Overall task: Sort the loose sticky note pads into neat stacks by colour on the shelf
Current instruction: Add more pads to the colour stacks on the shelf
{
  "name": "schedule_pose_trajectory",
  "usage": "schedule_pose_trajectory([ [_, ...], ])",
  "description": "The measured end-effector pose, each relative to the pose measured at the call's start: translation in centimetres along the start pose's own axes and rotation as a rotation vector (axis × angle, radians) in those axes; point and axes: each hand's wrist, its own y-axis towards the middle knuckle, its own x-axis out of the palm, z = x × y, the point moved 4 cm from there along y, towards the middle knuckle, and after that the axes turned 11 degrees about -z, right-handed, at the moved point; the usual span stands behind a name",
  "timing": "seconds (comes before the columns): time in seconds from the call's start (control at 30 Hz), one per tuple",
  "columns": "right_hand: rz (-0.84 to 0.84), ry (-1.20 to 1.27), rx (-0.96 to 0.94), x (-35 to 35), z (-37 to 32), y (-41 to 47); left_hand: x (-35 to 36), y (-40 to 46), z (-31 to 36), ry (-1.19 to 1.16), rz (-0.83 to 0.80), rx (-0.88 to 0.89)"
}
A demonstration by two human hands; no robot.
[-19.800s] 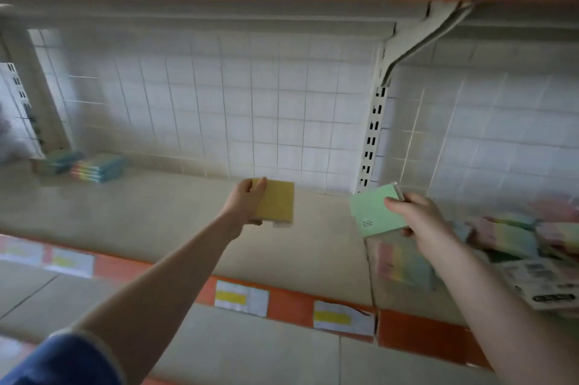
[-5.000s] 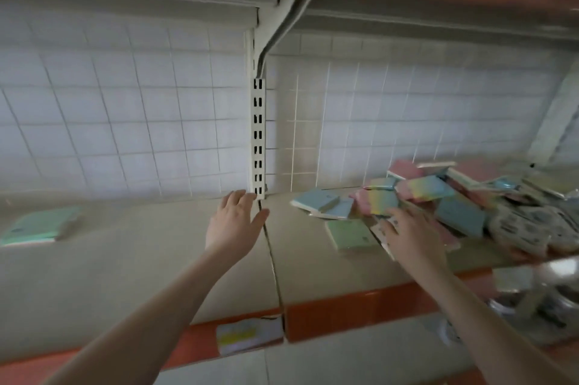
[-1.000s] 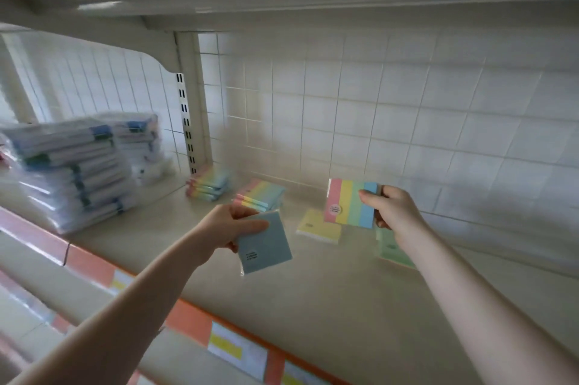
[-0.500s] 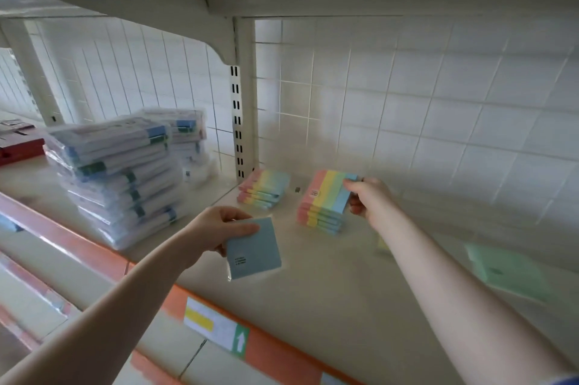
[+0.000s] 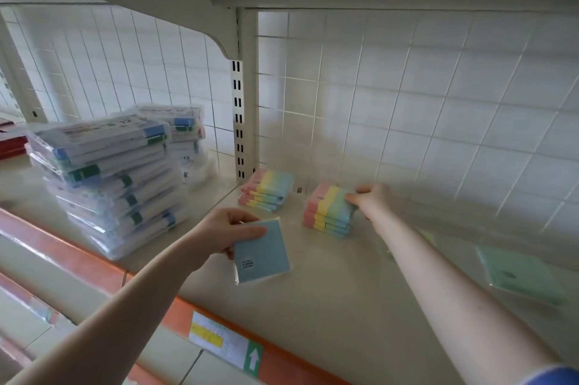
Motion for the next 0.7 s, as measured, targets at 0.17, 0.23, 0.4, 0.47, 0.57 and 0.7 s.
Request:
schedule_pose_trajectory([
  [0.17,0.023,-0.069,-0.059,0.2,0.1,0.1,0.4,0.3,0.0,0.003,-0.029,0.012],
  [0.23,0.036,-0.097,-0.072,0.2,0.1,0.0,0.7,0.4,0.2,0.000,-0.041,0.022],
  [0.4,0.131,-0.194,-0.154,-1.6,-0.2,-1.3,1.7,0.6,1.1,0.013,-0.081,0.048],
  [0.47,0.184,-0.274,-0.182,-3.6,0.2,-2.2,2.4,0.9,1.7,0.029,-0.096,0.050],
  [0.57,0.254,-0.401,-0.210,-7.6,2.0,-3.8,4.5,1.5,3.1,0.054,-0.086,0.052],
  [0.7,0.357,-0.605,-0.206,-14.6,6.4,-6.4,9.8,2.2,5.8,0.062,-0.095,0.085],
])
